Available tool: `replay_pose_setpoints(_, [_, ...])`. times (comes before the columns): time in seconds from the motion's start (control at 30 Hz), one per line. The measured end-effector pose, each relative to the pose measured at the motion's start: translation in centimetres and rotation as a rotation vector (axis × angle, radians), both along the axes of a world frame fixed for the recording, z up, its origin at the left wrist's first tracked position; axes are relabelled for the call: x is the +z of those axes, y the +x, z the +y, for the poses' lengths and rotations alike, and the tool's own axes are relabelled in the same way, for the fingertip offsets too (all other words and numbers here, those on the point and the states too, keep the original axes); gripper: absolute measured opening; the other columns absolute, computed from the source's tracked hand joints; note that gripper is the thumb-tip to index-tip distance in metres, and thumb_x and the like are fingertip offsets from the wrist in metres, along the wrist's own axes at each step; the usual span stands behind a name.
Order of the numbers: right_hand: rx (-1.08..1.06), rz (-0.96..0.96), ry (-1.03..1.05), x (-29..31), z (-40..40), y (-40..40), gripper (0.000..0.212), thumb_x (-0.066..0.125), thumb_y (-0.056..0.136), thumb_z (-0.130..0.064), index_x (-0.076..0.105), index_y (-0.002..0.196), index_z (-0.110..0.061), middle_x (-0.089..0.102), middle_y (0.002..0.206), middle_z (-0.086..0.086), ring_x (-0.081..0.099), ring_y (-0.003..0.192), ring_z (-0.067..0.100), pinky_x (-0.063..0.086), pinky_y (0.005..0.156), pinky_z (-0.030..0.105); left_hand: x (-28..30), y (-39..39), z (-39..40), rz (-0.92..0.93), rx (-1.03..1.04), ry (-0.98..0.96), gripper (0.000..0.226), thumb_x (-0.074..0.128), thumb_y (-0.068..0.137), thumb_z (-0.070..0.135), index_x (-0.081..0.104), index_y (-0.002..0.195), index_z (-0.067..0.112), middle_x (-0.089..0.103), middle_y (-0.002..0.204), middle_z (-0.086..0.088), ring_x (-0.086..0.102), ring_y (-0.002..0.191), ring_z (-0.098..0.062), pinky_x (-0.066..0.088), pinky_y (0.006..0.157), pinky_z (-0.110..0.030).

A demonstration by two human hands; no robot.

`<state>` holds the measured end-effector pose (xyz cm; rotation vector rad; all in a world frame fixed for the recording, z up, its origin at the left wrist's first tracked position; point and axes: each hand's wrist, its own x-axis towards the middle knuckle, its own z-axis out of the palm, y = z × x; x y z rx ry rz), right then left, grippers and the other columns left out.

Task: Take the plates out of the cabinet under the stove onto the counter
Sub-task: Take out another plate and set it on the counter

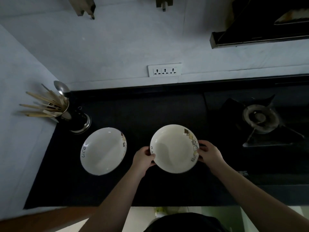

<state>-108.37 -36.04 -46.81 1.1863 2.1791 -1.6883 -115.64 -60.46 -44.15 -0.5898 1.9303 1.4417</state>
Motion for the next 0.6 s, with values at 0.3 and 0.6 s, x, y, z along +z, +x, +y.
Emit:
replay_pose_setpoints(0.3, [0.392,-0.085,0.406,3.6,0.9,2.1,0.042,0.053,0.095,-0.038,0.049,0.135,-0.024,0.055,0.131,0.004,0.059,0.107,0.017,0.049,0.079,0.027,1.7,2.6,-3.2,0.452,-0.465,-0.496,0.049,0.057,0.096,0.033,0.040,0.143,0.027,0.057,0.130,0.003,0.059,0.104,-0.006,0.051,0.087,-0.028])
replay_pose_setpoints(0.6, [0.848,0.098,0.889,5.8,-2.7,4.5,0.055,0.049,0.095,-0.044,0.037,0.145,-0.025,0.045,0.146,0.001,0.040,0.136,0.023,0.036,0.110,0.042,5.0,8.7,-4.9,0.802,-0.834,-0.846,0.062,0.047,0.097,0.041,0.022,0.153,0.030,0.037,0.156,0.000,0.031,0.144,-0.017,0.027,0.118,-0.045])
